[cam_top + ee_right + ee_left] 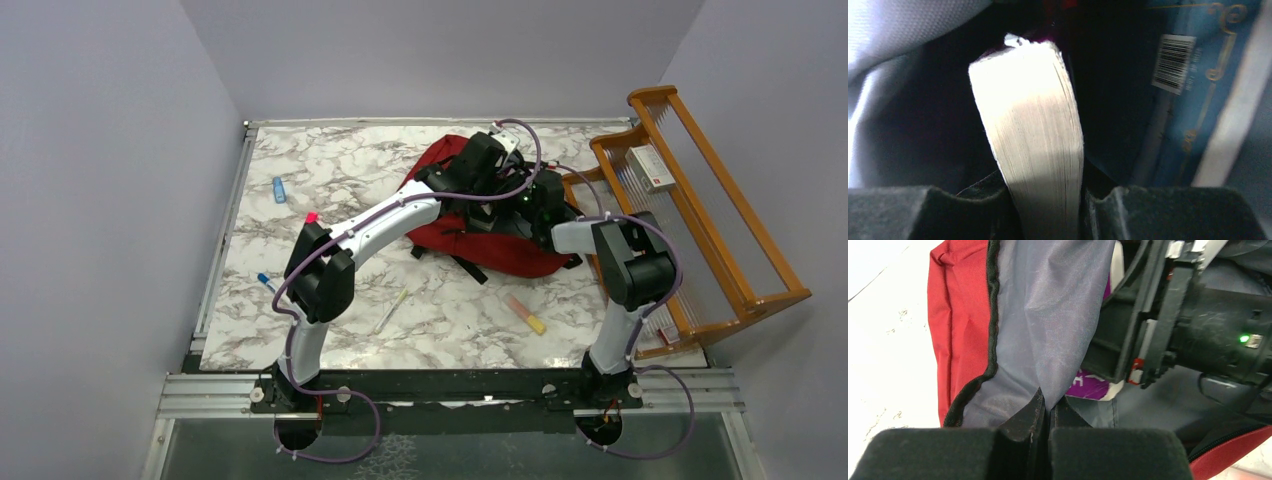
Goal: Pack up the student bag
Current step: Place the book in the student bag.
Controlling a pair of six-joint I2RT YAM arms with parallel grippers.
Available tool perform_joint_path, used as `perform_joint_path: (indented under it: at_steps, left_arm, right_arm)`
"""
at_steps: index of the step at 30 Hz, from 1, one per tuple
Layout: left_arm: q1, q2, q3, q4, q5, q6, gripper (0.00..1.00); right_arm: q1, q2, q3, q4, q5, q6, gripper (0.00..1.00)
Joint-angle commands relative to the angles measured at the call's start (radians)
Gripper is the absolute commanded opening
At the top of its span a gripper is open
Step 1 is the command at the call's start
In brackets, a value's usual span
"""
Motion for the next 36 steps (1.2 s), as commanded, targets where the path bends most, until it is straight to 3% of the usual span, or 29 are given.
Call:
perform_joint_path:
  at_steps: [1,5,14,18,31,36]
  left_arm:
    - [-0.011,-0.05,0.025,0.059,0.034,-0.01,0.0]
    - [-0.011,-0.051,-0.004,0.063,0.024,0.014,0.0]
    - [0.002,-0.098,-0.11,0.082,-0.035,0.044,0.0]
    - [0.012,-0.109,-0.141,0.086,-0.033,0.042,0.0]
    - [0.038,-0.118,-0.173,0.106,-0.03,0.043,0.0]
    - [0.047,-0.129,-0.182,0.106,-0.028,0.051,0.0]
  right_arm:
    - [0.029,0.059,0.08,0.137,0.007,0.027,0.0]
    - [0.049,0.11,0.142,0.061,0.023,-0.015,0.07]
    - [0.067,0.101,0.206,-0.166,0.098,-0.152,0.38]
    - [0.067,0.061,0.22,-0.267,0.113,-0.213,0.59]
    - [0.067,-0.025,0.24,-0.476,0.153,-0.359,0.83]
    - [0.067,-0.089,0.202,-0.537,0.237,-0.426,0.87]
